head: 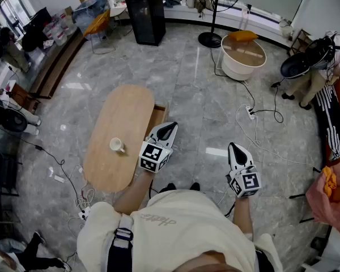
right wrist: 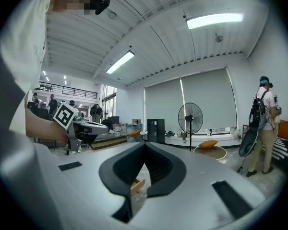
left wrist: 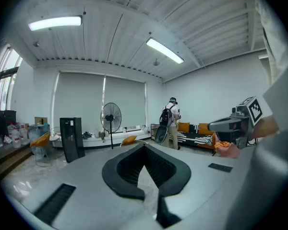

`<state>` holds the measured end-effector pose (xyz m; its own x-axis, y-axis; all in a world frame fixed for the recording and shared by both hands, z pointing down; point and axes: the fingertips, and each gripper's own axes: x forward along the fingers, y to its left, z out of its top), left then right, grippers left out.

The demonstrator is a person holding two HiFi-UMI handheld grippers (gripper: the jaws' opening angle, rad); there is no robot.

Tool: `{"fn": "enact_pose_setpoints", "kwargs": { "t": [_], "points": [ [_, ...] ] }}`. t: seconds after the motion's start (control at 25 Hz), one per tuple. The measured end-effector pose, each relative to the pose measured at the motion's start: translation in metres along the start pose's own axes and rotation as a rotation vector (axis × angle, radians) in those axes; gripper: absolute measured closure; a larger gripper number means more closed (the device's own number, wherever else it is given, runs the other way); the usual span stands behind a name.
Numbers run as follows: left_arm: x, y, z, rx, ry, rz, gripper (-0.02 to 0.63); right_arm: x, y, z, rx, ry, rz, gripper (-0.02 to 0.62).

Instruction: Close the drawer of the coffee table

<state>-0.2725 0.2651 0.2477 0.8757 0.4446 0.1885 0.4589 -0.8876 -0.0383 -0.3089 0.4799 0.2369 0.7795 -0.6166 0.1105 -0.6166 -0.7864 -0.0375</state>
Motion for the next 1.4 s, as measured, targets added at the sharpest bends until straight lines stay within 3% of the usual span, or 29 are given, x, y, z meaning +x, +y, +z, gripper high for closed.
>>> {"fn": "enact_pose_setpoints", "kwargs": {
  "t": [0.28,0.48,0.68,0.88,1.08,1.24,1.4],
  "points": [
    [0.016,-0.023,-0.002,-0.033,0.024,0.02,0.604,-0.01,-0.039,0.004,0.044,-0.009,0.008,0.601],
    [0.03,-0.029,-0.006,-0.108,0.042,0.045,0.604,-0.007,-0.062,-0.002,0.05,-0.022,0.018,0.601],
    [0.037,-0.039,-0.009,-0.103,0.053,0.07,0.605,0.004,-0.083,-0.014,0.093,-0.032,0.076,0.601],
    [0.049,-0.053,-0.036,-0.095,0.098,0.086,0.604,0.014,-0.089,-0.029,0.029,-0.029,0.141,0.601],
    [0.07,-0.055,-0.034,-0.189,0.073,0.024,0.604,0.032,-0.101,-0.03,0.116,-0.014,0.142,0.601],
    [0.112,-0.037,-0.037,-0.158,0.068,-0.018,0.606,0.062,-0.117,-0.037,0.029,0.022,0.109,0.601],
    [0.153,-0.009,-0.046,-0.173,0.049,-0.066,0.604,0.101,-0.121,-0.041,0.026,0.04,0.097,0.601]
  ]
}}
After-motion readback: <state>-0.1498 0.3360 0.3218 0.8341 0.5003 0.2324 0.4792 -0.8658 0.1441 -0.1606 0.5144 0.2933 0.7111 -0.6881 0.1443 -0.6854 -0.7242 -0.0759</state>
